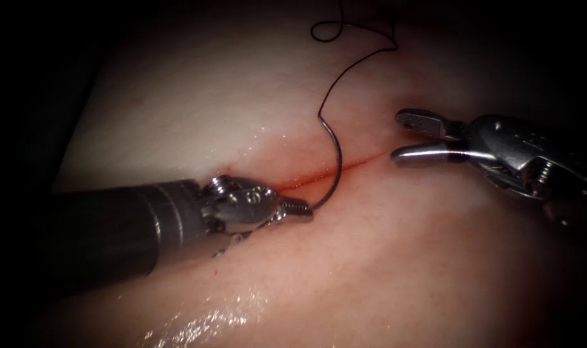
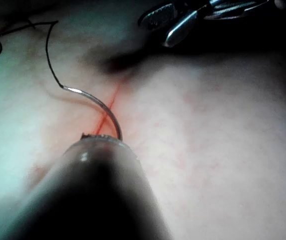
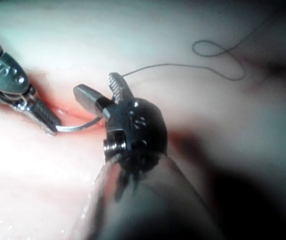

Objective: Wound Closure
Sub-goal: Pick up needle with left hand, then pass needle to right end-effector

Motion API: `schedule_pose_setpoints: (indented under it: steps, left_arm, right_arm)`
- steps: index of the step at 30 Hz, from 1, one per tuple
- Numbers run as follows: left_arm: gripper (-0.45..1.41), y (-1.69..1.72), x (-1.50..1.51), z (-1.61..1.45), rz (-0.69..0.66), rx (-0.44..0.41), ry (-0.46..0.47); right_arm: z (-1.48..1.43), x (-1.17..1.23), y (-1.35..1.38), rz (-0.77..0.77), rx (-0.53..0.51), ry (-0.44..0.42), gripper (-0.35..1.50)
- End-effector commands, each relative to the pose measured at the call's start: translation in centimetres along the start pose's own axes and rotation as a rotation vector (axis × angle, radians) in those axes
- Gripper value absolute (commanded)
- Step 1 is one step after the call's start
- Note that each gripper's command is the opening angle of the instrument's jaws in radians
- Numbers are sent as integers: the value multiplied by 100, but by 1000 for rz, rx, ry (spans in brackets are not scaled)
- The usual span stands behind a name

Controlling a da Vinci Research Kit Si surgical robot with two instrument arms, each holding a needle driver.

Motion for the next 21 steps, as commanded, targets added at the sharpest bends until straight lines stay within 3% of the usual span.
schedule_pose_setpoints:
  steps: [1,6,7,11,16,21]
  left_arm:
    - [-45,1,5,6,13,11,8]
    - [-45,6,18,-6,120,136,9]
    - [-45,7,20,-8,143,162,5]
    - [-45,11,25,-15,238,264,-24]
    - [-45,15,25,-17,309,328,-42]
    - [-45,18,25,-16,346,346,-55]
  right_arm:
    - [17,1,-11,67,-35,-3,27]
    - [30,2,-26,151,-141,-81,74]
    - [34,2,-29,163,-165,-101,91]
    - [49,3,-39,175,-258,-166,123]
    - [66,5,-41,169,-411,-182,126]
    - [77,2,-40,164,-457,-178,125]
